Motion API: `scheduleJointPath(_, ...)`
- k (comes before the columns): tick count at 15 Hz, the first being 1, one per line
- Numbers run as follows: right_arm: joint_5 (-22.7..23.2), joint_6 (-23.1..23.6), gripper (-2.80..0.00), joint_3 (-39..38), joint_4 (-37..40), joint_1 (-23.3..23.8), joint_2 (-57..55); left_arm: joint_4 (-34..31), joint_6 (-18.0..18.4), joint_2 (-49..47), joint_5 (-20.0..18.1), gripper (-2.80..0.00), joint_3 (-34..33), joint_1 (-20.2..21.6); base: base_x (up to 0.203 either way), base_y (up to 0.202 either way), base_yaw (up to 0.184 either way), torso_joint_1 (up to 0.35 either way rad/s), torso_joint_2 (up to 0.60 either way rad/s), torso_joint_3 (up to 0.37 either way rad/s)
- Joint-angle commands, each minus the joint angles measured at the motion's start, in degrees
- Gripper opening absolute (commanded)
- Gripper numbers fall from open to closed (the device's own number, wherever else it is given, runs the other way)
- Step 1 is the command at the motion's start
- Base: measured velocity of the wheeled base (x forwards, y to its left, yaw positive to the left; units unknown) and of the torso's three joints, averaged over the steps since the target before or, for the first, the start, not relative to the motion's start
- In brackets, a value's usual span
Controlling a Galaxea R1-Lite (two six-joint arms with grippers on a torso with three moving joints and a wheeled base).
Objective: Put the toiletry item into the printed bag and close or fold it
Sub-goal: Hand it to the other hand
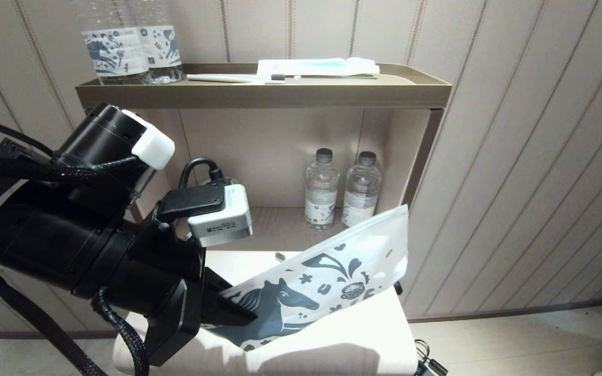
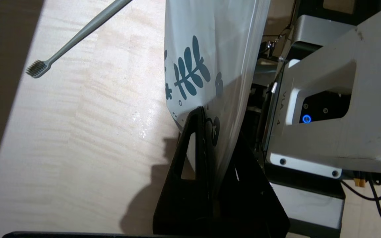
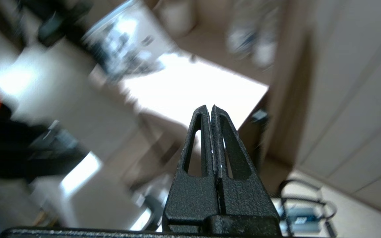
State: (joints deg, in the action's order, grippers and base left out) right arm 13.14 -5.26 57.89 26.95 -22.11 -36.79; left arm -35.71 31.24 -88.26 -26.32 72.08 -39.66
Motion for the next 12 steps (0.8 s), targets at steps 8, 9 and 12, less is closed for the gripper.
scheduleJointPath(8, 12.5, 7.9, 0.0, 23.2, 18.2, -14.4, -39.1, -5.4, 4.8, -3.1, 0.0, -2.8, 2.8, -2.0, 0.0, 0.0, 0.0, 0.0, 0.0, 0.0)
scheduleJointPath(9, 13.5, 8.3, 0.0, 24.9, 18.4, -14.3, -40.7, -5.3, 4.8, -3.1, 0.1, -2.8, 2.7, -2.0, 0.0, 0.0, 0.0, 0.0, 0.0, 0.0)
scheduleJointPath(12, 13.9, 10.0, 0.0, 26.1, 18.7, -13.9, -42.9, -5.2, 4.9, -3.3, 0.1, -2.8, 2.6, -2.0, 0.0, 0.0, 0.0, 0.0, 0.0, 0.0)
